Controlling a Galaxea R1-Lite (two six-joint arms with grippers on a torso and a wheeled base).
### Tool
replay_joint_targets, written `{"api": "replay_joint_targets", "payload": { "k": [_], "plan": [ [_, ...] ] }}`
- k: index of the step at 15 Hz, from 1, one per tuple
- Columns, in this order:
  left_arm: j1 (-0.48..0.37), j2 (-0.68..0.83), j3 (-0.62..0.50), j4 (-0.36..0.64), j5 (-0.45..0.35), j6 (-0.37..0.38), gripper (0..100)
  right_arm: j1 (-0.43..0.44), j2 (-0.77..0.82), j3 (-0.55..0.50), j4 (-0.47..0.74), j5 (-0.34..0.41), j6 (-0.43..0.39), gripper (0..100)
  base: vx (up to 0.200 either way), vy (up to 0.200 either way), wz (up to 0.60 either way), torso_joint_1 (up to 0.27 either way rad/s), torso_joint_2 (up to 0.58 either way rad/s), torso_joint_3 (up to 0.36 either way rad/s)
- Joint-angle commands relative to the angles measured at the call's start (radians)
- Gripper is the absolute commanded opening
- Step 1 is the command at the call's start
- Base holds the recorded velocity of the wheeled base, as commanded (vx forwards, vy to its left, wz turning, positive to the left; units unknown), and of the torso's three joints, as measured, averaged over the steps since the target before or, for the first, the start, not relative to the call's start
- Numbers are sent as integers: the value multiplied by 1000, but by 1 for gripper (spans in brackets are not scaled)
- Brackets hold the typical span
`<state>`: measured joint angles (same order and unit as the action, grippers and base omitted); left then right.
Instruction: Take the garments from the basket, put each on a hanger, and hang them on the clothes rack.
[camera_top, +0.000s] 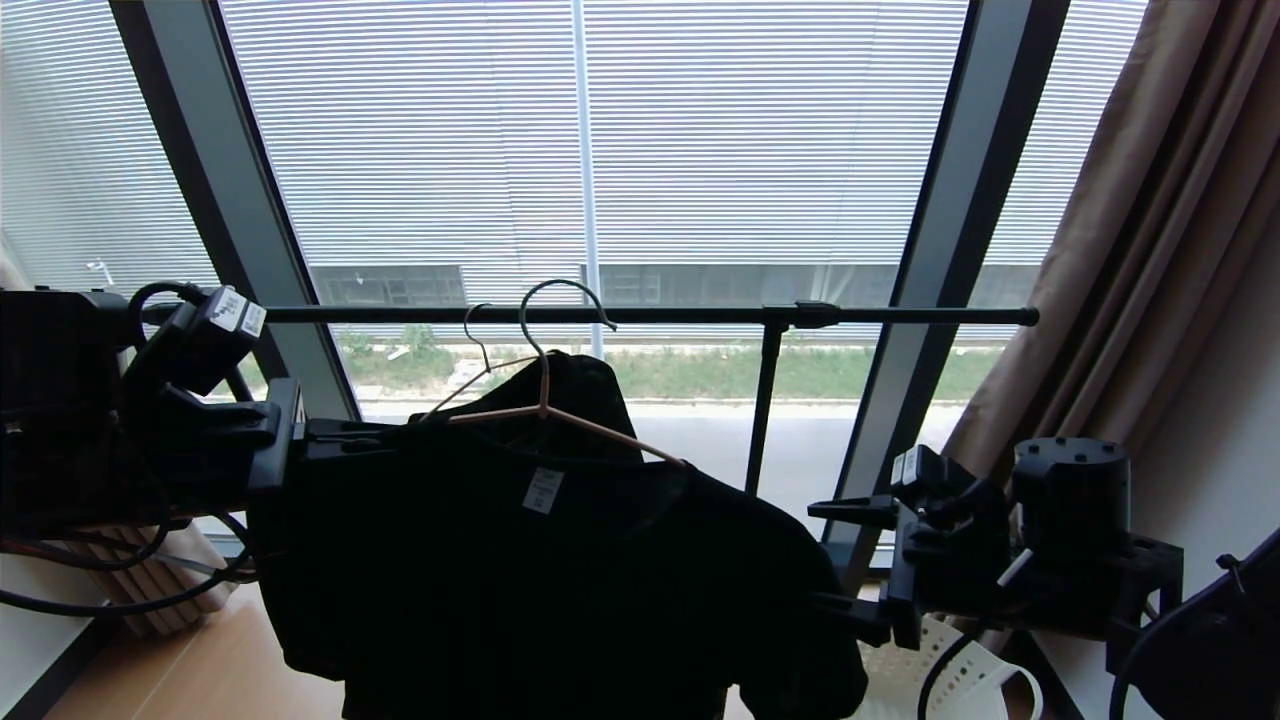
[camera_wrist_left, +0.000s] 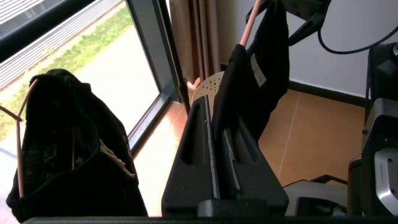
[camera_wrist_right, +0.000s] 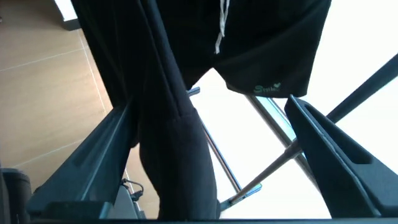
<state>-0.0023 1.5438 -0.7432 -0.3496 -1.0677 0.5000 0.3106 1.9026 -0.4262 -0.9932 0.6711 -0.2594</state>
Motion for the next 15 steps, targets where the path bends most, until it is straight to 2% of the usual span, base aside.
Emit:
{"api": "replay_joint_targets", "payload": {
  "k": [1, 2, 3, 6, 10, 15],
  "plan": [
    [1, -2, 1, 0, -2, -3, 0, -2, 36, -8, -1, -2, -1, 100, 0, 0, 0, 0, 0, 0],
    [1, -5, 1, 0, 0, -3, 0, -2, 39, -8, -1, -4, -1, 100, 0, 0, 0, 0, 0, 0],
    [1, -7, 1, 0, 0, -5, 0, -2, 39, -8, -1, -4, -3, 0, 0, 0, 0, 0, 0, 0],
    [1, -10, -1, -2, 0, -24, 0, -19, 41, -19, 1, -5, -3, 0, 0, 0, 0, 0, 0, 0],
    [2, -11, 15, -51, 0, -61, 0, -117, 32, -40, 1, -5, -3, 0, 0, 0, 0, 0, 0, 0],
    [2, -5, 13, -51, 0, -63, 0, -111, 10, -36, 1, -4, -4, 0, 0, 0, 0, 0, 0, 0]
  ]
}}
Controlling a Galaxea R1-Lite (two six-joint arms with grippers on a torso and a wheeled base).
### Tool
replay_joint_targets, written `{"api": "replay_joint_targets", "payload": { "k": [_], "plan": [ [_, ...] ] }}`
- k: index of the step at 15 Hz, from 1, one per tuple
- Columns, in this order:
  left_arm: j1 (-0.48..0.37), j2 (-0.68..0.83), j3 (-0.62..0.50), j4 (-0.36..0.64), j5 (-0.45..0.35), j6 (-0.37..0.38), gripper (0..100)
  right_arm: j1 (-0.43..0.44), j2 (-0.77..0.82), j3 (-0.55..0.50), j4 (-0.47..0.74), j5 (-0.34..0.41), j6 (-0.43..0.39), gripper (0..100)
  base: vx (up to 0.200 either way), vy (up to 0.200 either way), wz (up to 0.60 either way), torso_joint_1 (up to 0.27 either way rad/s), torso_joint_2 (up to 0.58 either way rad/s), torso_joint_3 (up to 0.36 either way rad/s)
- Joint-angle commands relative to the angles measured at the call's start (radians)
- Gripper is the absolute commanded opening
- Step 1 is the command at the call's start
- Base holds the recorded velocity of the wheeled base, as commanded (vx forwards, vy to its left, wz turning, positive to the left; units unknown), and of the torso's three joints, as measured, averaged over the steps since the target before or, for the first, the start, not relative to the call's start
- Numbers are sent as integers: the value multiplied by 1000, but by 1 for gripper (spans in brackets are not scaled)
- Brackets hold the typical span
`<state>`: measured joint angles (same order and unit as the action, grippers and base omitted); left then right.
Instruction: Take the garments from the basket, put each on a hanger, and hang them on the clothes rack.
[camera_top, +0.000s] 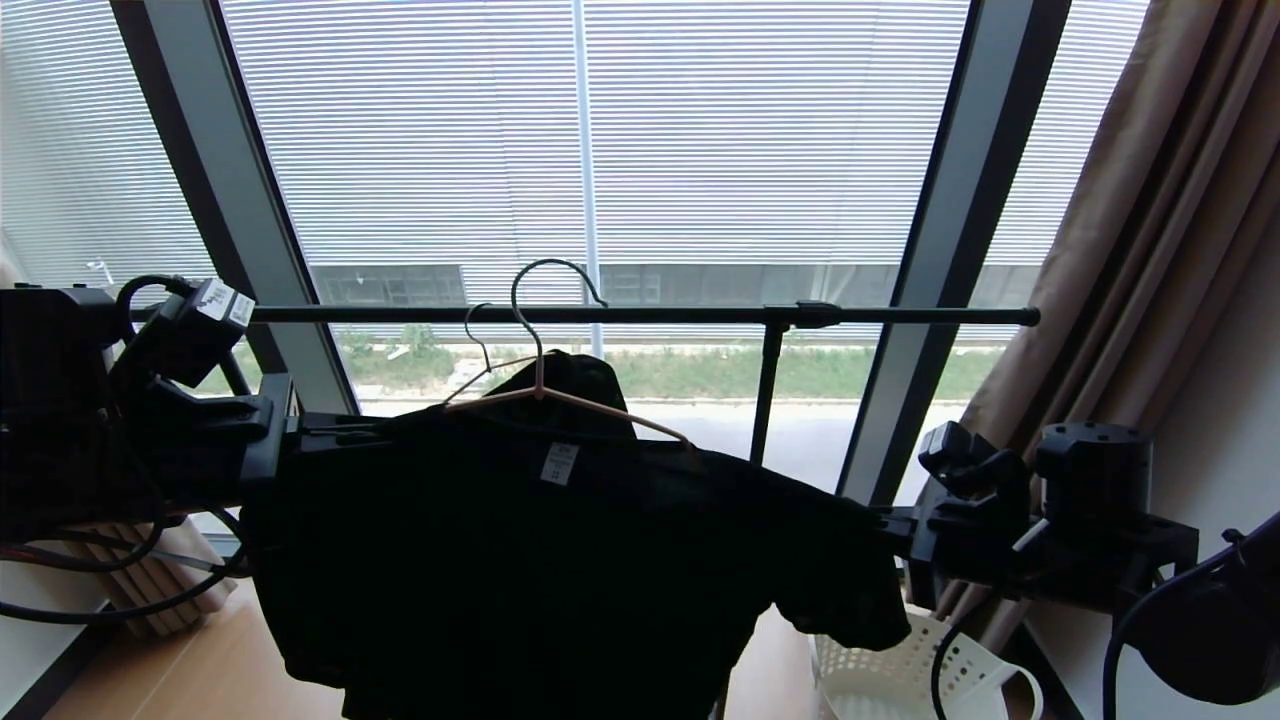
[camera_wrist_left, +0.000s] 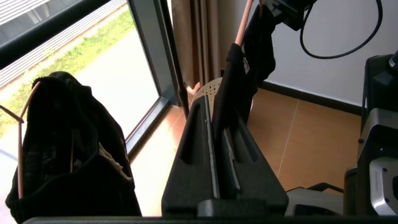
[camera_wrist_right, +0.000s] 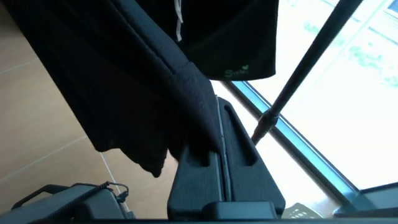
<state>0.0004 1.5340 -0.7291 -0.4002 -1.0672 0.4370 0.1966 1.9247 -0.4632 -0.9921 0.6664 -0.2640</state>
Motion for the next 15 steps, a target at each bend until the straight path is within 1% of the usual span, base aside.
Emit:
{"api": "replay_joint_targets", "payload": {
  "k": [1, 2, 3, 4, 5, 7, 9, 11, 12, 13, 14, 15],
  "plan": [
    [0, 5, -1, 0, 0, 0, 0, 17, -27, 6, 3, 1, -1, 0, 0, 0, 0, 0, 0, 0],
    [0, 5, -1, 0, 0, 0, 0, 20, -30, 12, 1, 1, -4, 0, 0, 0, 0, 0, 0, 0],
    [0, 5, -1, 0, 0, -6, 0, 21, -32, 24, 0, 1, -37, 100, 0, 0, 0, 0, 0, 0],
    [1, 5, -3, -2, 0, -15, 0, 23, -32, 28, 1, 1, -72, 100, 0, 0, 0, 0, 0, 0],
    [1, 5, -6, -2, 0, -34, 0, 41, -38, 41, 3, 1, -84, 100, 0, 0, 0, 0, 0, 0],
    [12, 3, -4, -14, 0, -57, 0, 47, -46, 44, 3, 1, -106, 100, 0, 0, 0, 0, 0, 0],
    [35, 3, -3, -26, 1, -80, 0, 47, -53, 44, 0, -1, -109, 100, 0, 0, 0, 0, 0, 0],
    [50, 3, -9, -26, 7, -123, 0, 47, -61, 37, 0, -4, -104, 100, 0, 0, 0, 0, 0, 0],
    [50, 3, -9, -26, 16, -135, 0, 47, -61, 28, 0, -10, -95, 100, 0, 0, 0, 0, 0, 0],
    [46, 1, -10, -26, 55, -139, 0, 47, -61, 17, 0, -24, -57, 100, 0, 0, 0, 0, 0, 0],
    [36, 3, -9, -26, 115, -141, 0, 47, -64, 5, -2, -44, -7, 100, 0, 0, 0, 0, 0, 0],
    [6, 3, -9, -26, 171, -147, 0, 57, -67, -9, -2, -74, 42, 100, 0, 0, 0, 0, 0, 0]
  ]
}}
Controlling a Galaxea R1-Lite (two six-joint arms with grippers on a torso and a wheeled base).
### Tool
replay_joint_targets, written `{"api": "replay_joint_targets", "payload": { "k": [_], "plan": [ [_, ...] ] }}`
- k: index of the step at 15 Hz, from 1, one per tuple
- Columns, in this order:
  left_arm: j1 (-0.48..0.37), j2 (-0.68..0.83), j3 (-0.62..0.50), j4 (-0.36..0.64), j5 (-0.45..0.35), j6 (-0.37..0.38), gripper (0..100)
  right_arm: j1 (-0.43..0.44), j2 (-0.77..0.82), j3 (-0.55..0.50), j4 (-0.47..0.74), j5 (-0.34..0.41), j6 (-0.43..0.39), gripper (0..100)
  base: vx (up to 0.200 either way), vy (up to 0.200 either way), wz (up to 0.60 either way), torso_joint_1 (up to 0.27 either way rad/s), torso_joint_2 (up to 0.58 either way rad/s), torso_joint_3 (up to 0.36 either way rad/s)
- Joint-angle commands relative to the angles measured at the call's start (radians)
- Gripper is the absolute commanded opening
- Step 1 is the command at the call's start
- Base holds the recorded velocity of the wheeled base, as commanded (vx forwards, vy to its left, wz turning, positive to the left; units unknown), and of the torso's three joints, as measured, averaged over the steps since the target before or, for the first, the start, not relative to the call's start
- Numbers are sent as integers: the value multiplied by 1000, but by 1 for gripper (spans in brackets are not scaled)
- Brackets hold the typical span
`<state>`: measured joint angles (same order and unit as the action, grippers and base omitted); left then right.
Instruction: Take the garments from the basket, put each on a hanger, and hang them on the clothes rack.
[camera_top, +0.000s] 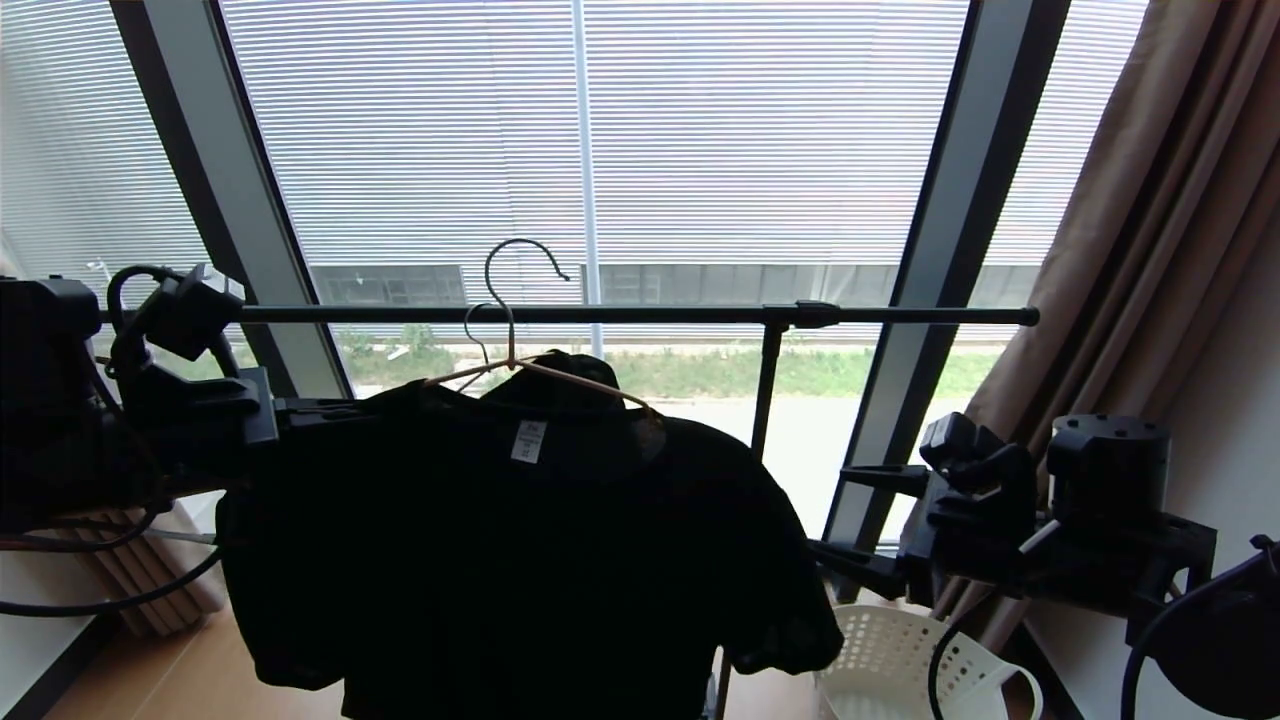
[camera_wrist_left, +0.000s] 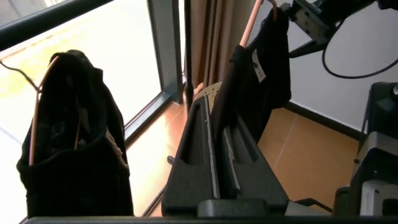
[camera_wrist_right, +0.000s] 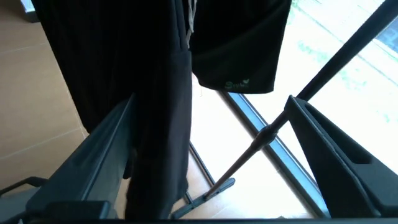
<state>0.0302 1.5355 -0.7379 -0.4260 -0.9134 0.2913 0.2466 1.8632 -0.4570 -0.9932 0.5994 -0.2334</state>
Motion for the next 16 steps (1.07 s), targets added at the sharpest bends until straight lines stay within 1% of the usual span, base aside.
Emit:
{"api": "replay_joint_targets", "payload": {
  "k": [1, 2, 3, 4, 5, 7, 8, 9, 10, 11, 13, 15, 16],
  "plan": [
    [-41, -2, 0, 0, 48, -12, 0, 20, -10, -26, -1, -32, 36, 100, 0, 0, 0, 0, 0, 0],
    [-73, -2, -3, 0, 110, -26, 0, 46, -12, -46, -1, -87, 95, 100, 0, 0, 0, 0, 0, 0],
    [-82, 0, -8, 0, 131, -27, 0, 51, -13, -49, -1, -102, 115, 100, 0, 0, 0, 0, 0, 0],
    [-116, 3, -11, 0, 199, -40, 0, 66, -16, -66, -1, -141, 164, 100, 0, 0, 0, 0, 0, 0],
    [-139, 3, -11, -2, 237, -55, 0, 72, -22, -71, -1, -153, 177, 100, 0, 0, 0, 0, 0, 0],
    [-182, 20, -12, -28, 332, -80, 0, 77, -25, -74, -1, -155, 178, 100, 0, 0, 0, 0, 0, 0],
    [-217, 61, -6, -74, 418, -103, 0, 82, -32, -80, 1, -159, 178, 100, 0, 0, 0, 0, 0, 0],
    [-234, 81, -3, -105, 459, -113, 0, 82, -32, -81, -1, -170, 178, 100, 0, 0, 0, 0, 0, 0],
    [-266, 120, 3, -168, 533, -126, 0, 82, -32, -86, 1, -190, 178, 100, 0, 0, 0, 0, 0, 0],
    [-285, 135, 3, -192, 559, -132, 0, 83, -30, -86, -1, -196, 178, 100, 0, 0, 0, 0, 0, 0],
    [-331, 213, -6, -255, 657, -161, 0, 83, -29, -88, -1, -214, 178, 100, 0, 0, 0, 0, 0, 0],
    [-346, 264, -8, -286, 688, -182, 0, 83, -29, -89, -1, -216, 178, 100, 0, 0, 0, 0, 0, 0],
    [-352, 288, -12, -289, 689, -199, 0, 83, -27, -91, -1, -216, 178, 100, 0, 0, 0, 0, 0, 0]
  ]
}}
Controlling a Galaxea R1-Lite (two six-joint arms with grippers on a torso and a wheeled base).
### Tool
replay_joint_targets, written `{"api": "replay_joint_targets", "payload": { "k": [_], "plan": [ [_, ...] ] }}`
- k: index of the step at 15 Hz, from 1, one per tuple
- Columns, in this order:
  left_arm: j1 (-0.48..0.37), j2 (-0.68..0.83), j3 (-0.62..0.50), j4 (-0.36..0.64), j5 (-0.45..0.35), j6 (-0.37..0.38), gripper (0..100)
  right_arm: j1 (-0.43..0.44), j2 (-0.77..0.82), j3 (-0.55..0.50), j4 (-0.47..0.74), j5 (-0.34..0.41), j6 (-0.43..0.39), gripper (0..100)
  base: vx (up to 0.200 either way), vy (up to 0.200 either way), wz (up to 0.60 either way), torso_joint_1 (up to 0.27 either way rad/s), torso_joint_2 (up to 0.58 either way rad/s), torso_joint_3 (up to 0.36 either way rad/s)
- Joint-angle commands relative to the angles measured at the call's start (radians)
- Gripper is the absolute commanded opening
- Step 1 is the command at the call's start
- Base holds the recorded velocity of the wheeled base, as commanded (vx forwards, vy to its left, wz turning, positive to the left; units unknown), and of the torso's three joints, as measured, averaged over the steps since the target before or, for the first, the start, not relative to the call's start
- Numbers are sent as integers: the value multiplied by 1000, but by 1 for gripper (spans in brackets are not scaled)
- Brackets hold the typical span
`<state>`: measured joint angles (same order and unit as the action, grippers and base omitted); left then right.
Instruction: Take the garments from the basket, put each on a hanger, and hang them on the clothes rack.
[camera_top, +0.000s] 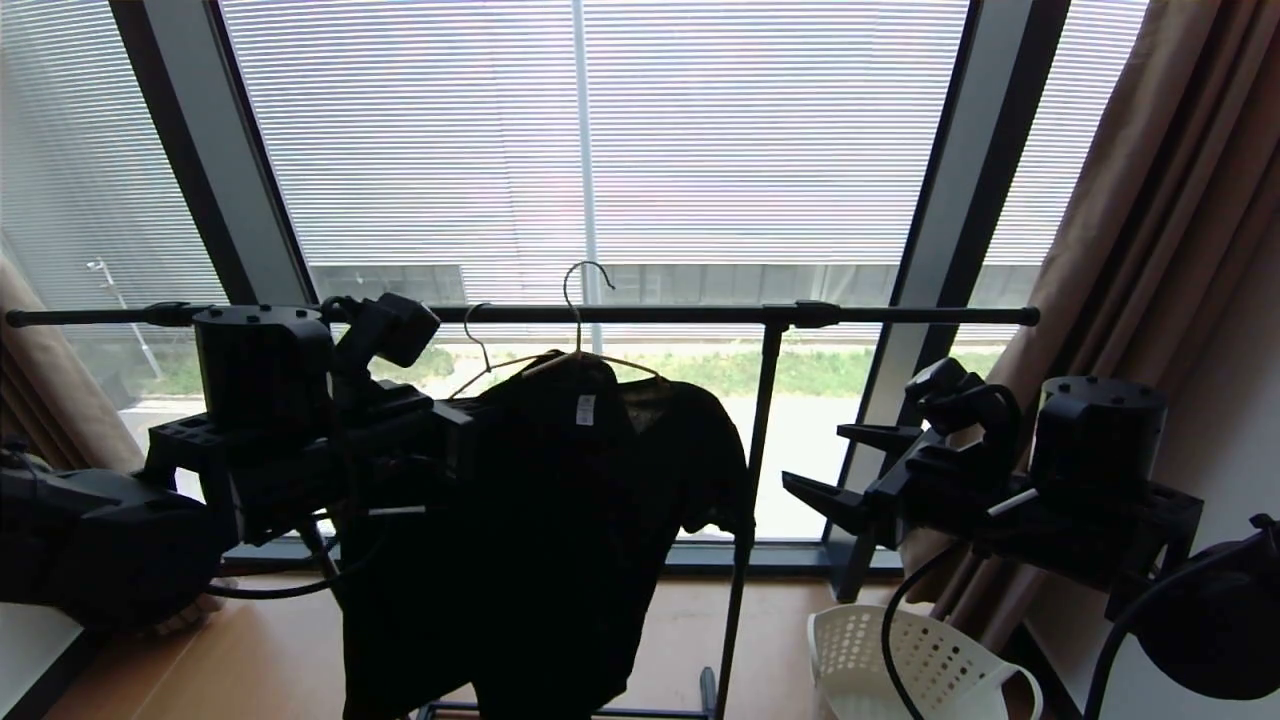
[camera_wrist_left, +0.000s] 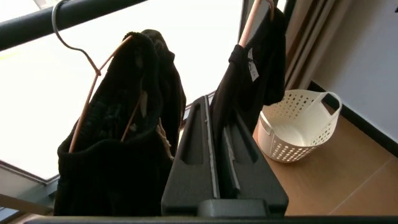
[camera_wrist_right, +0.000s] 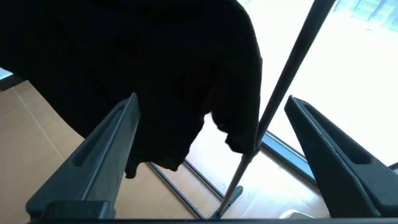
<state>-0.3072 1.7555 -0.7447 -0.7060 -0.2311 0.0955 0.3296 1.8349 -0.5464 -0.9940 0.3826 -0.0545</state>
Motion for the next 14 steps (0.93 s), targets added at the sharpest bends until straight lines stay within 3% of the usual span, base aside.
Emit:
{"api": "replay_joint_targets", "payload": {
  "k": [1, 4, 7, 14],
  "plan": [
    [-20, 94, -16, -10, 7, -34, 0, 0, 6, 0, 0, -1, -1, 100, 0, 0, 0, 0, 0, 0],
    [-23, 125, -36, -55, 21, -82, 0, 0, 9, 0, 2, -1, -2, 100, 0, 0, 0, 0, 0, 0],
    [-36, 174, -47, -130, 95, -85, 0, 2, 9, 3, 0, -1, -2, 100, 0, 0, 0, 0, 0, 0],
    [-39, 256, -91, -237, 153, -85, 0, 14, 12, 8, 0, -1, -2, 100, 0, 0, 0, 0, 0, 0]
  ]
}}
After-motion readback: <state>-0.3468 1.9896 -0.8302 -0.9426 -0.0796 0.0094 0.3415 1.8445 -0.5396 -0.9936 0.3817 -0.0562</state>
